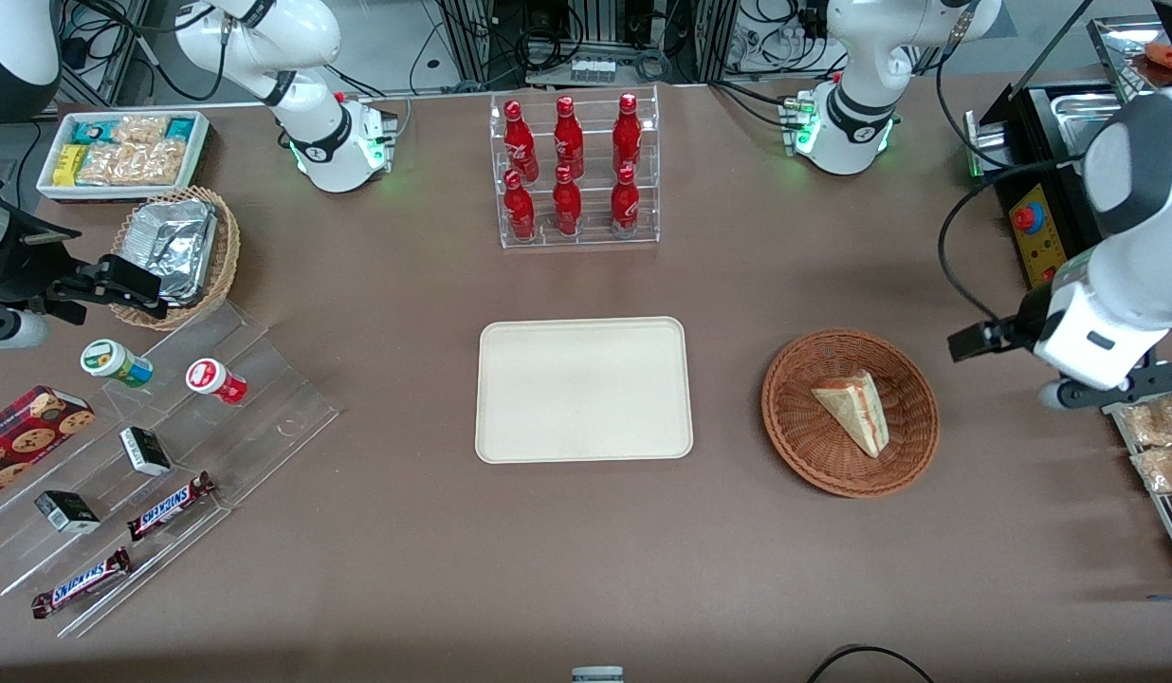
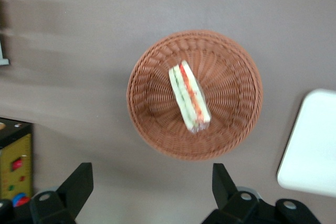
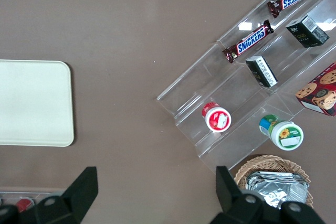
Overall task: Place sandwich from basket to tray
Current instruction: 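Lower the open left gripper over the wrapped sandwich in the wicker basket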
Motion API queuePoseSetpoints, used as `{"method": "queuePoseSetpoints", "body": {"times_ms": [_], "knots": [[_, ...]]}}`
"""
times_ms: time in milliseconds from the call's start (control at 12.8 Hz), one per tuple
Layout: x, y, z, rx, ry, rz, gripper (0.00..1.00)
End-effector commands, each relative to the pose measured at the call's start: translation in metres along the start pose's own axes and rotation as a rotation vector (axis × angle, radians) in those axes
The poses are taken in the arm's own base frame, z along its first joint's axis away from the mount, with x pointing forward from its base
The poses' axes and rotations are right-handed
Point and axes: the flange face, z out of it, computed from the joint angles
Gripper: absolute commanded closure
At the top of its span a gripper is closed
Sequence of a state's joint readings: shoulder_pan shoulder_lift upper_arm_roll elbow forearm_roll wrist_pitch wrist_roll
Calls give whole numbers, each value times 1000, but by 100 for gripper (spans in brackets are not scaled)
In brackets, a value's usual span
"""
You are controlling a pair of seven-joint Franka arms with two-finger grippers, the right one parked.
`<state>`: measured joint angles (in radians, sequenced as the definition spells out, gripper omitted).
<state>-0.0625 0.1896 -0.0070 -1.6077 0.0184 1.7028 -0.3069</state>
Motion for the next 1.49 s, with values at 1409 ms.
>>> {"method": "queuePoseSetpoints", "body": {"times_ms": [1409], "knots": [[-31,54,221,-76,131,-426,0]]}}
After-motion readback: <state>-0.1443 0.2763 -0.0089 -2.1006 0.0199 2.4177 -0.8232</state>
